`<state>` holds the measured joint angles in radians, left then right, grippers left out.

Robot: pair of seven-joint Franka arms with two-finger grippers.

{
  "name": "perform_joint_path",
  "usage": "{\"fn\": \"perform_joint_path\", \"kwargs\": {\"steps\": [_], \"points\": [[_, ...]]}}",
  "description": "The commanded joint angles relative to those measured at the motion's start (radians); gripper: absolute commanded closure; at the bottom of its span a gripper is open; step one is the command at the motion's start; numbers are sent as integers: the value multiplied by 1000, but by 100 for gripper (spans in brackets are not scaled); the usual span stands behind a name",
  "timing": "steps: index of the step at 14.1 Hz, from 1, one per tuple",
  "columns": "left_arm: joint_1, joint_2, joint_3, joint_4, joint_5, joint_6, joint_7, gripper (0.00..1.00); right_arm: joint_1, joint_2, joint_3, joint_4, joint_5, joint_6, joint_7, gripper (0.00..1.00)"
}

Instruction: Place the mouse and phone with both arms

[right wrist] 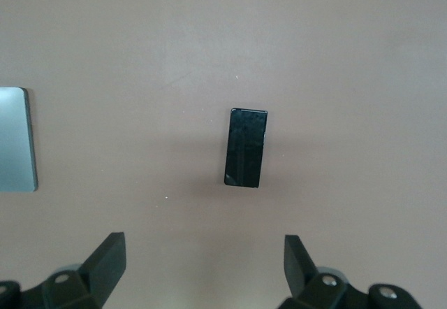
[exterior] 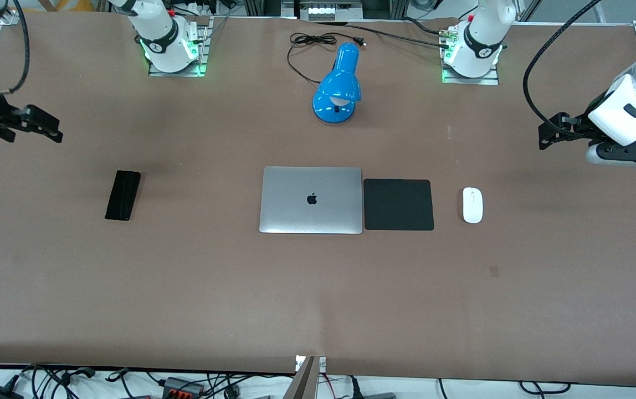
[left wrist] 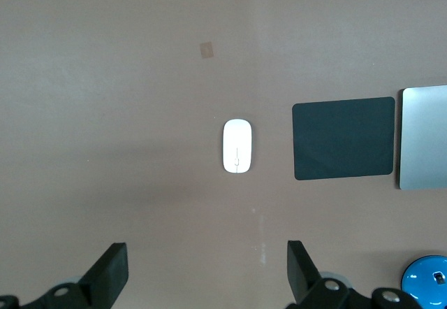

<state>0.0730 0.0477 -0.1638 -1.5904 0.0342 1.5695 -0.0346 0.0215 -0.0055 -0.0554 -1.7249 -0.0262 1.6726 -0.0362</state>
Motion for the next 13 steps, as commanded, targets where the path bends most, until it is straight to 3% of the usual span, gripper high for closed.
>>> {"fn": "perform_joint_path", "kwargs": {"steps": [1,7,13], "points": [[4,39,-6,1,-2,17,7,0,-37,53,2,-7,-17,36,1,0],[-6,227,-8,-28,0,230,2,0,-80,177,2,-128,-17,261,2,0],[-25,267,-10,-317,6,639,-2,0,-86,387,2,-182,-17,432,1,0]]}}
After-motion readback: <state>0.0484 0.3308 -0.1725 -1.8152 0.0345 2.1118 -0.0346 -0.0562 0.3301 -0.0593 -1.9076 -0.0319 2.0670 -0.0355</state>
